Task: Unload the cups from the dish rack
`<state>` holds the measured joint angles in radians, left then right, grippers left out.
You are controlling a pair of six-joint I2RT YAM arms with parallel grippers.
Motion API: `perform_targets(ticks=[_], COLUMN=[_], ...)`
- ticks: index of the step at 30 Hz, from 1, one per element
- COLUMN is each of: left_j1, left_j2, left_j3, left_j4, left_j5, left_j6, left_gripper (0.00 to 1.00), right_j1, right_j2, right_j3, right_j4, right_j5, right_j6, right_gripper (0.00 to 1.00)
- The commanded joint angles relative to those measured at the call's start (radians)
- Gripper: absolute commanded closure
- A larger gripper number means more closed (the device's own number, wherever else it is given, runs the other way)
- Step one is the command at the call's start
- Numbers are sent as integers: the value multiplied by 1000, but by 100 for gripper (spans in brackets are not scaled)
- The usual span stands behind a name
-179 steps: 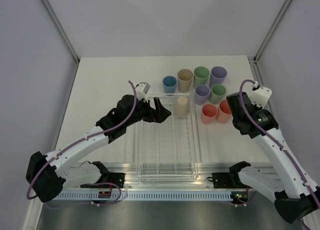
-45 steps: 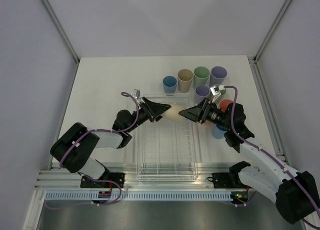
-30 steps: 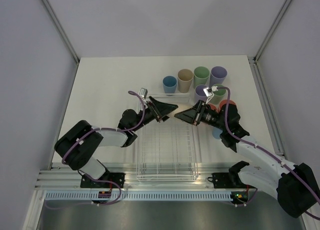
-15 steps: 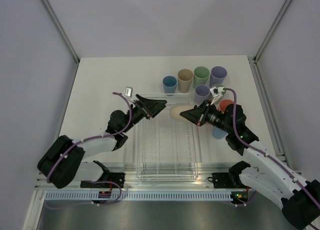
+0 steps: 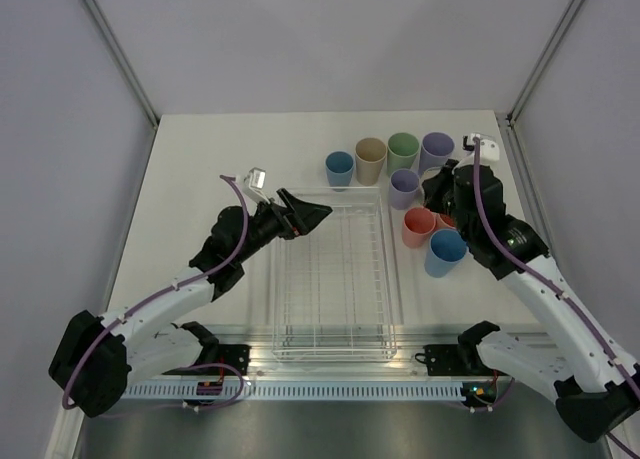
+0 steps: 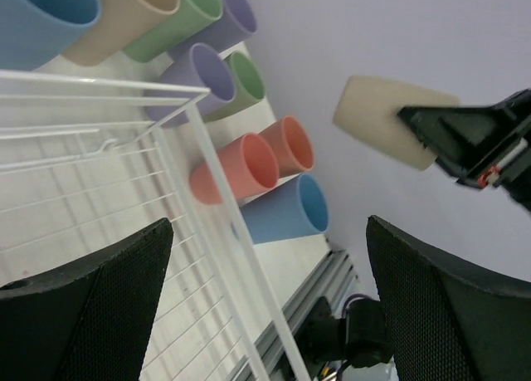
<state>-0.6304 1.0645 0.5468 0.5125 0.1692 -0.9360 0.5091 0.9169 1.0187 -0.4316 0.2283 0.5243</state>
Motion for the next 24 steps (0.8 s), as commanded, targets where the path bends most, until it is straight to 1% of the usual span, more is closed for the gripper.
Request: perform_targets(ticks=[1,3,4,5,6,7,9,10,13,15,16,17,19,21,23,24], left_j1=[-2,-2,-2,-2,-2,-2,-2,-2,-2,-2,-2,-2,0,-2,-2,-2], left_j2=[-43,-67,-78,-95,-106,-115,-139,-146,-159,-159,-158,-153,-144,-140,-143,-144], left_j3=[30,28,28,27,25,22,19,16,12,12,12,12,15,18,18,15], left_j4=[-150,-181,-209,-221,-232,-250,-267,-272,-282,-282,-279,-276,-267,-264,-266,-266], left_j5=[-19,-25,-25,-27,-28,-30,-36,-36,-39,-37,-36,-36,-25,-14,-16,-14], left_j6=[124,141,146,157,163,166,181,184,197,201,200,203,201,200,203,204], left_gripper=[0,0,0,0,0,0,0,0,0,0,0,0,0,0,0,0], right_j1=[-73,-141,-231,-277,-332,-434,-509,-577,-654,-679,-710,-727,-760,-767,-788,-799], right_j2=[78,127,141,154,168,171,168,152,131,126,131,138,168,200,218,227], right_j3=[95,135,141,139,133,120,74,51,-41,-109,-129,-146,-192,-216,-244,-255], right_j4=[-274,-335,-341,-343,-338,-329,-316,-302,-262,-233,-219,-208,-177,-161,-142,-121], right_j5=[445,515,505,482,421,387,385,394,361,324,281,176,126,85,22,-36], right_j6=[-60,-15,-9,-3,9,16,49,71,98,108,108,112,120,128,129,134], right_gripper=[99,99,99,99,99,99,99,99,99,99,99,99,99,99,99,99])
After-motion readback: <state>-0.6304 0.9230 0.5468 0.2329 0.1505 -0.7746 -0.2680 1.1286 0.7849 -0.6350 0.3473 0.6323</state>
